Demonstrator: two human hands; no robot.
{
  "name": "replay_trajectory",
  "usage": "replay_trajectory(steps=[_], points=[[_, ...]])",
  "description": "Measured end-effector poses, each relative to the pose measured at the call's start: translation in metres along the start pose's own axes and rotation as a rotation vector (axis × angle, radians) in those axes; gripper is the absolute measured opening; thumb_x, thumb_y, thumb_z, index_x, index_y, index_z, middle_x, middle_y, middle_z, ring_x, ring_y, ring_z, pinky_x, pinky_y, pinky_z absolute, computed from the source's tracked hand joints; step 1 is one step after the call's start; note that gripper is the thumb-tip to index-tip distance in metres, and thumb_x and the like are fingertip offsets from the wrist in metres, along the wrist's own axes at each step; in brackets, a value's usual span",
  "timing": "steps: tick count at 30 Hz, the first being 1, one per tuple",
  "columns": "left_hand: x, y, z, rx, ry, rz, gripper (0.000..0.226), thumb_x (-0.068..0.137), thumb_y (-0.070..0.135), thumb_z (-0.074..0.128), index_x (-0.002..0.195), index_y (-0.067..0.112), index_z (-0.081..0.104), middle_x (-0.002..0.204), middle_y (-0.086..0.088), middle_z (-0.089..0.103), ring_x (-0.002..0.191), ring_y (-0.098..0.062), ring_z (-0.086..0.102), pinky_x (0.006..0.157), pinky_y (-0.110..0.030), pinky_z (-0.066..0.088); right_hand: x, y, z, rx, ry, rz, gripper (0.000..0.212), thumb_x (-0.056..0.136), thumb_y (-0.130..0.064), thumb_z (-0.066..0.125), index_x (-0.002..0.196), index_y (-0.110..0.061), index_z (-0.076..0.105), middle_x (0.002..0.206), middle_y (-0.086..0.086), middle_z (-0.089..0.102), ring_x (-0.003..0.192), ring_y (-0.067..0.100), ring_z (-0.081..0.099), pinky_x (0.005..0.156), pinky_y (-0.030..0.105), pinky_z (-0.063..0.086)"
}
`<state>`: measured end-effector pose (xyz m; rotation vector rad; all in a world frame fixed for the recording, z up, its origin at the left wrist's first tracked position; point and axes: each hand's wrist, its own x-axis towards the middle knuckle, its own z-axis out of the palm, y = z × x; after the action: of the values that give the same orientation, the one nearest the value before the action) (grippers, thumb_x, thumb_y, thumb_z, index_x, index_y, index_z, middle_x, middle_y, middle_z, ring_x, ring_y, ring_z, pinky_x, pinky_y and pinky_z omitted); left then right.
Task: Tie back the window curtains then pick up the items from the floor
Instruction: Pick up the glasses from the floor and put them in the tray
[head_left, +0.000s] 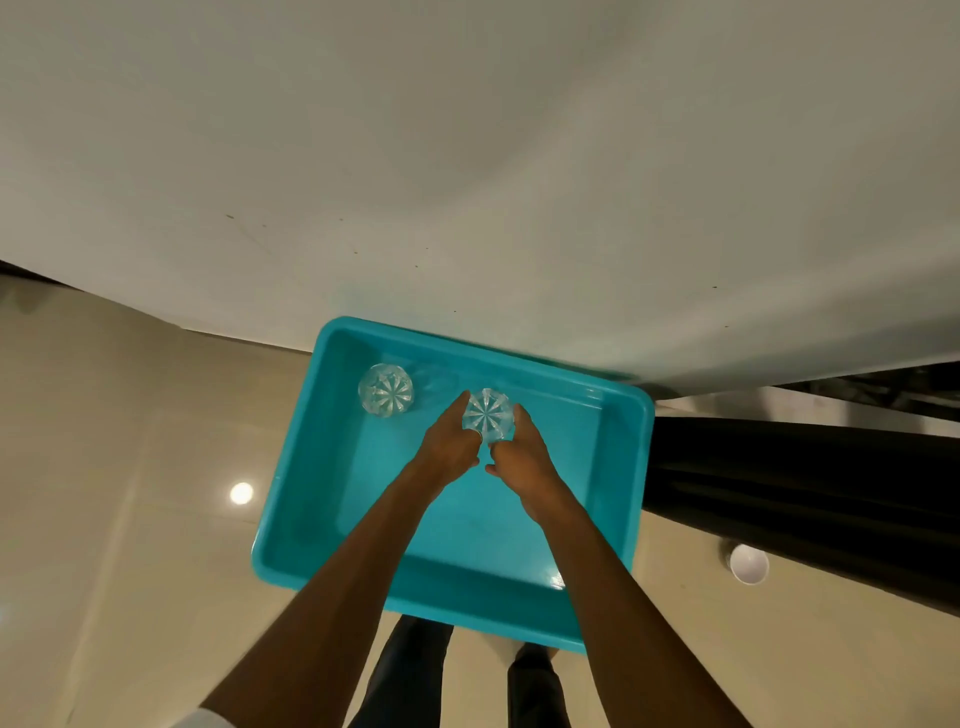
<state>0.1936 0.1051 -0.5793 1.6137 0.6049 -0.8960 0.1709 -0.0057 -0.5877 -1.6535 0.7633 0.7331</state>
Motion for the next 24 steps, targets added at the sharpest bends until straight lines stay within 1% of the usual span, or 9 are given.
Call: replay_trajectory(steps=[3, 6, 9, 11, 13, 16, 18, 21, 24], points=[[0.006, -0.001, -0.002, 0.005, 0.001, -0.012, 0.056, 0.099, 0.010, 0.052, 0.151, 0.024, 0.037, 0.141, -0.001, 0.045, 0.121, -0.023, 0.052, 0.100, -0.047, 0.052, 0.003, -0.003, -0.001, 0.003, -0.004, -0.007, 0.051, 0.091, 0.002, 0.044, 0.122, -0.037, 0.051, 0.108, -0.010, 0.061, 0.099, 0.014, 0.063, 0.091, 0.049, 0.060], [0.009, -0.006, -0.003, 0.018, 0.041, -0.044, 0.066, 0.097, 0.012, 0.051, 0.157, 0.028, 0.026, 0.157, -0.003, 0.035, 0.128, -0.027, 0.051, 0.094, -0.042, 0.055, -0.001, -0.003, -0.003, 0.015, -0.006, -0.008, 0.056, 0.089, 0.005, 0.044, 0.129, -0.034, 0.049, 0.129, 0.002, 0.059, 0.104, 0.017, 0.062, 0.092, 0.048, 0.060], [0.004, -0.009, -0.003, 0.068, 0.103, -0.054, 0.071, 0.097, 0.010, 0.051, 0.159, 0.023, 0.020, 0.160, -0.005, 0.030, 0.118, -0.023, 0.052, 0.091, -0.040, 0.055, -0.013, -0.002, -0.006, 0.009, 0.004, 0.042, 0.072, 0.093, 0.007, 0.045, 0.156, -0.024, 0.029, 0.157, 0.005, 0.037, 0.106, 0.015, 0.052, 0.097, 0.043, 0.058], [0.000, -0.014, -0.004, 0.088, 0.138, -0.062, 0.069, 0.097, 0.012, 0.052, 0.158, 0.019, 0.021, 0.161, -0.005, 0.030, 0.121, -0.026, 0.053, 0.093, -0.041, 0.055, -0.021, -0.001, -0.009, 0.008, 0.018, 0.070, 0.078, 0.095, 0.005, 0.047, 0.162, -0.021, 0.017, 0.165, 0.004, 0.025, 0.101, 0.014, 0.050, 0.096, 0.040, 0.058], [-0.007, -0.017, -0.003, 0.105, 0.171, -0.080, 0.066, 0.097, 0.016, 0.054, 0.157, 0.017, 0.025, 0.159, -0.006, 0.033, 0.122, -0.029, 0.057, 0.095, -0.043, 0.056, -0.032, 0.000, -0.014, 0.006, 0.031, 0.076, 0.076, 0.096, 0.003, 0.047, 0.162, -0.020, 0.017, 0.166, 0.005, 0.024, 0.093, 0.012, 0.052, 0.093, 0.037, 0.058], [-0.024, -0.019, 0.004, 0.109, 0.196, -0.100, 0.061, 0.097, 0.018, 0.055, 0.153, 0.016, 0.031, 0.155, -0.007, 0.041, 0.113, -0.030, 0.061, 0.094, -0.043, 0.056, -0.051, 0.003, -0.023, -0.006, 0.050, 0.060, 0.072, 0.096, 0.001, 0.047, 0.161, -0.018, 0.021, 0.162, 0.006, 0.031, 0.078, 0.006, 0.051, 0.093, 0.038, 0.058], [-0.039, -0.020, 0.011, 0.108, 0.201, -0.098, 0.058, 0.096, 0.018, 0.055, 0.150, 0.015, 0.035, 0.150, -0.007, 0.045, 0.109, -0.029, 0.063, 0.093, -0.042, 0.057, -0.065, 0.006, -0.031, 0.000, 0.056, 0.049, 0.070, 0.097, -0.002, 0.048, 0.160, -0.018, 0.024, 0.157, 0.006, 0.037, 0.078, 0.003, 0.052, 0.093, 0.039, 0.058], [-0.063, -0.022, 0.028, 0.094, 0.193, -0.093, 0.055, 0.094, 0.018, 0.055, 0.146, 0.015, 0.039, 0.142, -0.009, 0.054, 0.104, -0.027, 0.065, 0.094, -0.045, 0.056, -0.090, 0.013, -0.045, 0.018, 0.051, 0.042, 0.064, 0.098, -0.004, 0.049, 0.157, -0.018, 0.029, 0.137, 0.002, 0.046, 0.079, 0.004, 0.053, 0.094, 0.040, 0.059], [-0.091, -0.022, 0.050, 0.074, 0.206, -0.085, 0.053, 0.095, 0.017, 0.056, 0.145, 0.013, 0.039, 0.140, -0.007, 0.055, 0.104, -0.025, 0.064, 0.083, -0.038, 0.059, -0.114, 0.025, -0.061, 0.029, 0.063, 0.022, 0.058, 0.099, -0.008, 0.050, 0.153, -0.019, 0.035, 0.133, 0.001, 0.048, 0.084, 0.007, 0.056, 0.092, 0.040, 0.060]])
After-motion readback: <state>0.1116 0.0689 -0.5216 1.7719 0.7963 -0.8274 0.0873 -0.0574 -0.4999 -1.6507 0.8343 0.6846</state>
